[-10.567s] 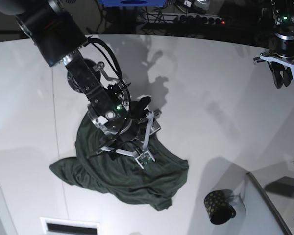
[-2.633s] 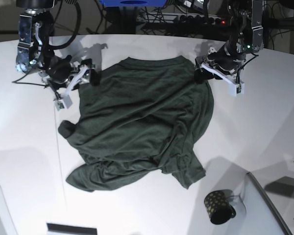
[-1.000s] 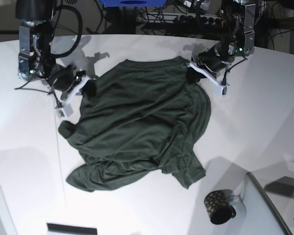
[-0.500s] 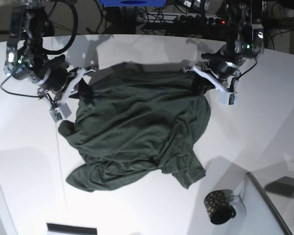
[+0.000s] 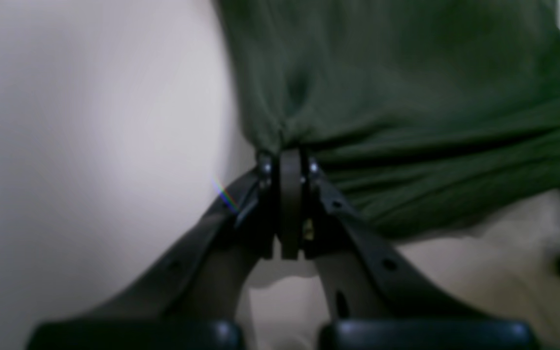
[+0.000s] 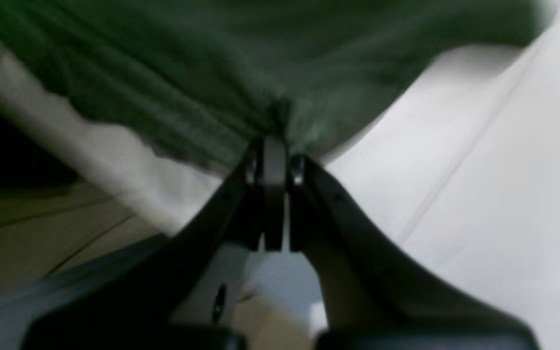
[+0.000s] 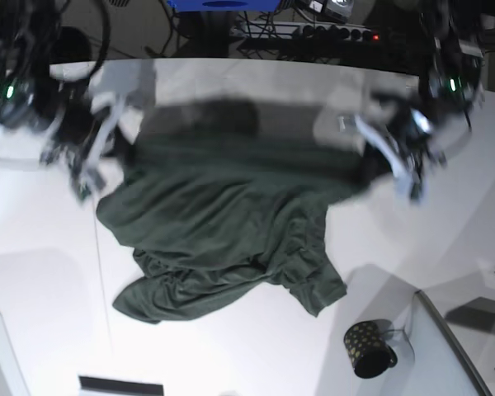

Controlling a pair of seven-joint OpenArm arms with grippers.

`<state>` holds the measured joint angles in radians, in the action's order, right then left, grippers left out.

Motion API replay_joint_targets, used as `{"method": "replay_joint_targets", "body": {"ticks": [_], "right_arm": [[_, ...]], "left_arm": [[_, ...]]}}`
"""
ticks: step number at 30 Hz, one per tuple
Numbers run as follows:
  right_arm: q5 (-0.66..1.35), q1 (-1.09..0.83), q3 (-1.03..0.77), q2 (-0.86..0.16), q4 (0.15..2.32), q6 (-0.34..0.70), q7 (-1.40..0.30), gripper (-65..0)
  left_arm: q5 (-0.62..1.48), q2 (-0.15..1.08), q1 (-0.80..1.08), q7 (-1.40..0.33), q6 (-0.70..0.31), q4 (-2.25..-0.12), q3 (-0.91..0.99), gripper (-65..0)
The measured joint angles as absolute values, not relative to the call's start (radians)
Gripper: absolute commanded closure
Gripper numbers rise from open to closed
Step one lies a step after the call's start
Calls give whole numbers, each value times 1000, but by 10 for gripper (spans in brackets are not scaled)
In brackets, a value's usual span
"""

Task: Layout the t-shirt on the table in an organized manner, then fold the t-shirt properly
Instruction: 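Lift the shirt high with both grippers and shake it out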

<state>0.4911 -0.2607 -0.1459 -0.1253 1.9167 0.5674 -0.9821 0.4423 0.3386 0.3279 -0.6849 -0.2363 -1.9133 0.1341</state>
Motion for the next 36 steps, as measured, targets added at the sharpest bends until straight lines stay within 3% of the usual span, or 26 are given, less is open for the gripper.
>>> {"method": "replay_joint_targets", "body": {"ticks": [6,14,21,31,36], "right_arm": [[527,95,-141,-216,1772,580,-1054,-5],[513,517,-131,-321,1465,583,-1058,-5],[472,768,-50,-404,1336,574,-962,-5],[434,937,118,-449,1316,569,-899,-6],[237,760,116,-377,1295,566,-889,-9]], "left_arm": [[314,302,-70,-914,-258,-1872,94,0],[129,283,-506,-904,-260,-1576,-252,0],[-22,173,-792,-800,-243,-1304,-278,0],[-124,76,-981,-752,-239,-1201,-276,0],[-125,76,-813,-756,-237,-1291,-277,0]]}}
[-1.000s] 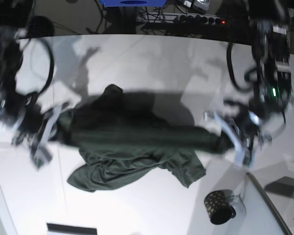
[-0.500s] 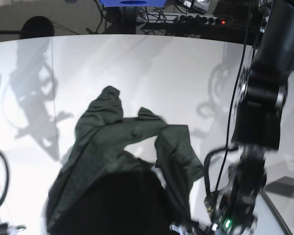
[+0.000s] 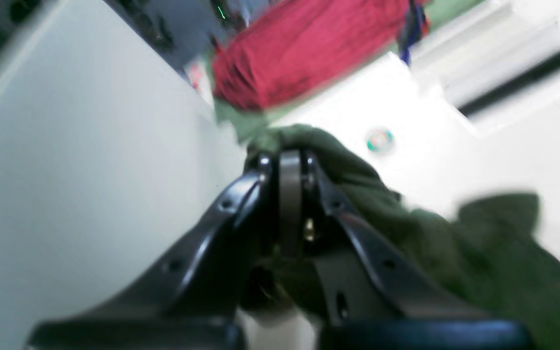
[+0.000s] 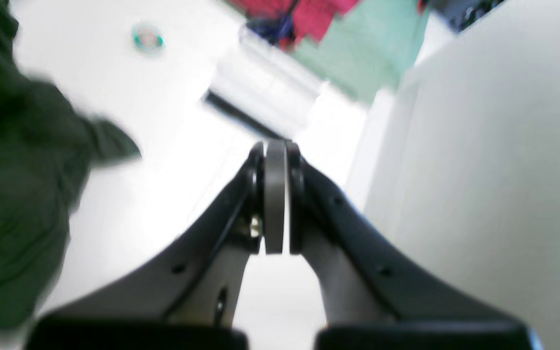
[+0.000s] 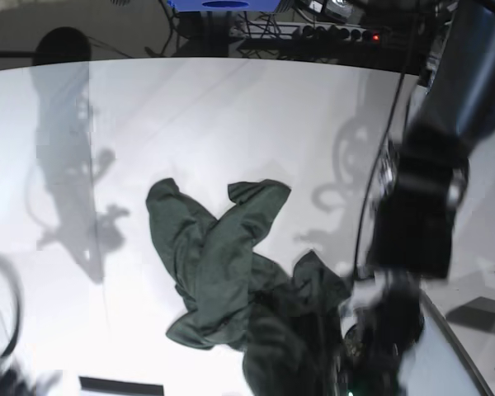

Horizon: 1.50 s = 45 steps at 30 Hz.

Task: Layout the t-shirt on the table in an organized manner, then fold the t-shirt properly
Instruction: 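Lift the shirt high with both grippers and shake it out, then lower the shirt onto the table with both grippers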

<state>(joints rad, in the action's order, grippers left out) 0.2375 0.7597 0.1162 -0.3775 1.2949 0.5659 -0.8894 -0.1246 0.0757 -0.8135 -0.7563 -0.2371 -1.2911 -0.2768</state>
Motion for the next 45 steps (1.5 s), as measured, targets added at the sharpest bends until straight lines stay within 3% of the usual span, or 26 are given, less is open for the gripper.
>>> {"method": "replay_joint_targets", "body": {"ticks": [4,8,10,15,17,21,29,45], "right_arm": [[80,520,128,-248,1221,571,-899,-9],[5,404,128,-125,1211,570,-782,-15],[-51,385,126,-61,1207,570,-773,-78],[-101,300,119,60,1198,569,-768,-308],[-98,279,117,88,1195,570,-772,-357],[-93,245,117,123,1198,569,-759,-363],[229,237,115,128,1040,568,-738,-363],[260,288,116,137,789,527,-500,-363]], "left_arm": [[-113,107,-660,-804,-252,-1363,-279,0],[-123,141,-587,-784,-236,-1472,-267,0],[-126,160,-537,-785,-236,-1512,-267,0],[-209,183,-332,-794,-243,-1596,-169,0],[-227,189,-260,-796,-240,-1636,-100,0],[-233,191,-155,-794,-236,-1711,-21,0],[-231,214,21,-786,-236,-1742,23,0],[-221,211,100,-782,-236,-1794,23,0]]}}
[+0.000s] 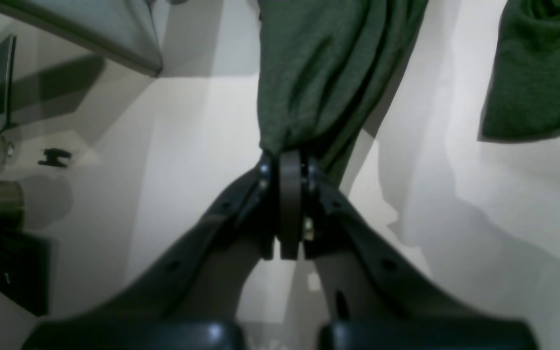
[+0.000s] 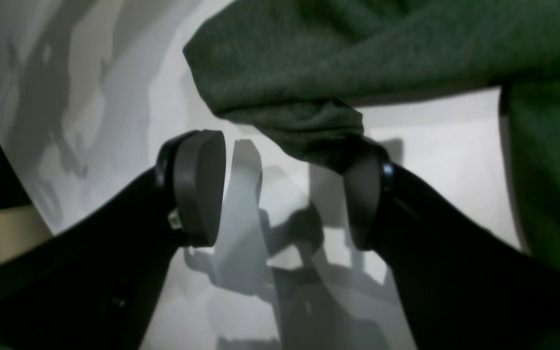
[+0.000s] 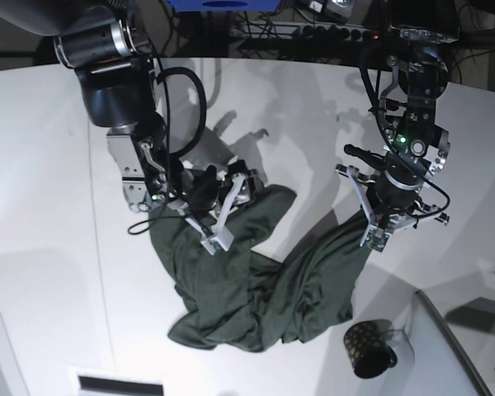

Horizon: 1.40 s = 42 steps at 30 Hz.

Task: Layout the t-shirt on the table in an organized manner, then fold the t-shirt properly
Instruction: 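Lower the shirt onto the table with both grippers, then pull the shirt apart with the right gripper away from the left gripper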

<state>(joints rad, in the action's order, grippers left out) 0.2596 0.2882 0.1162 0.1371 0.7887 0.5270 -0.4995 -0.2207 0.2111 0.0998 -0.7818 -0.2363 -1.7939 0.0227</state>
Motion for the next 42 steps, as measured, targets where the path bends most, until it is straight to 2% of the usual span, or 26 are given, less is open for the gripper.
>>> {"method": "replay_joint_targets", "body": {"ticks": [3,7,14,19,23,25,27,32,34,36,42], "right_arm": [[260,285,152,134,796,472,-467,-363],[239,231,208,130,919,399,-479,-366],[245,222,323,130,1008,205,-469,-368],[256,229,442,130,984,107,-350,-369],[255,276,486,135,846,60,-332,-443],[255,276,487,134,803,53,-250,-450],[253,284,491,137,770,53,-224,-386],[263,284,484,137,750,52,-234,0],[263,258,484,133,780,52,-249,-15],[271,206,487,96,870,67,-309,0],[261,-78,483,-112,1304,62,-450,-2]], "left_arm": [[-220,211,100,-781,-237,-1794,23,0],[-220,213,100,-781,-236,-1794,23,0],[-218,206,96,-781,-241,-1794,91,0],[-224,213,94,-782,-240,-1794,131,0],[-218,214,103,-781,-241,-1796,147,0],[-221,216,105,-782,-240,-1796,148,0],[-217,215,115,-776,-241,-1796,146,0],[-217,213,126,-784,-241,-1793,141,0],[-217,213,126,-777,-241,-1793,141,0],[-217,217,145,-775,-241,-1794,142,0],[-228,253,215,-775,-242,-1790,139,0]]}}
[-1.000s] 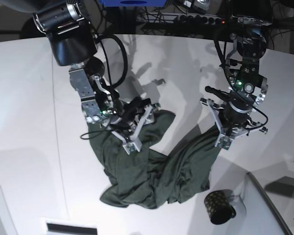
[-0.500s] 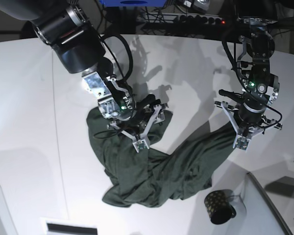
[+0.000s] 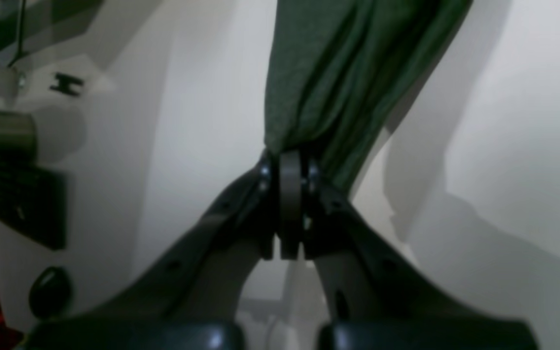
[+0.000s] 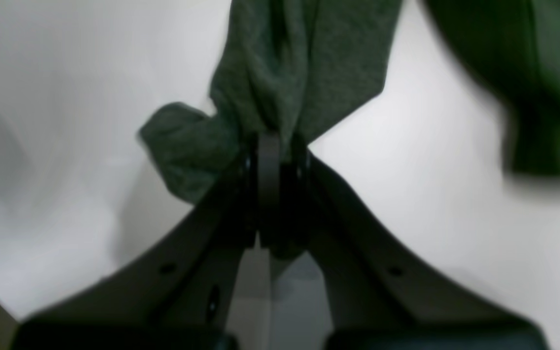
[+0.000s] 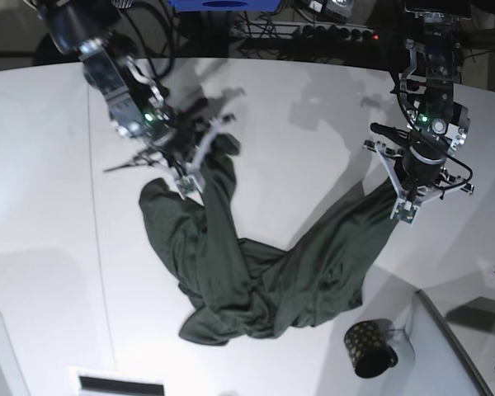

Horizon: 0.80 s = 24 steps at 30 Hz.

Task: Layout the t-shirt on the table in an organized manner, then fold the t-shirt properly
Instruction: 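Pull the shirt apart with the right gripper away from the left gripper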

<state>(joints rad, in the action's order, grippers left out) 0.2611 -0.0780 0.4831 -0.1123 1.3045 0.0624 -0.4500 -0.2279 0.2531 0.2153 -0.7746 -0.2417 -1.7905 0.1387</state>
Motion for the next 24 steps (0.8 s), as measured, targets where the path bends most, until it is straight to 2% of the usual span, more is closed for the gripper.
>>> {"method": "replay_joint_targets", "body": {"ticks": [5,11,16,24], "right_arm": [[271,-217,307,-149,1402,70,-446,-2],[255,-284,76,-250,1442,61,-480,-2],[259,-286,-99,-251,1440,60,-494,-2],[258,-244,-300,-249,1439,60,-501,-2]], "left_arm": [[-231,257,277,-775,-241,-1790,142,0],[-234,290,319,-775,-240,-1720,137,0],[-228,307,319,-775,-243,-1651,141,0],[-232,311,317,-774,-240,-1653,141,0]]}}
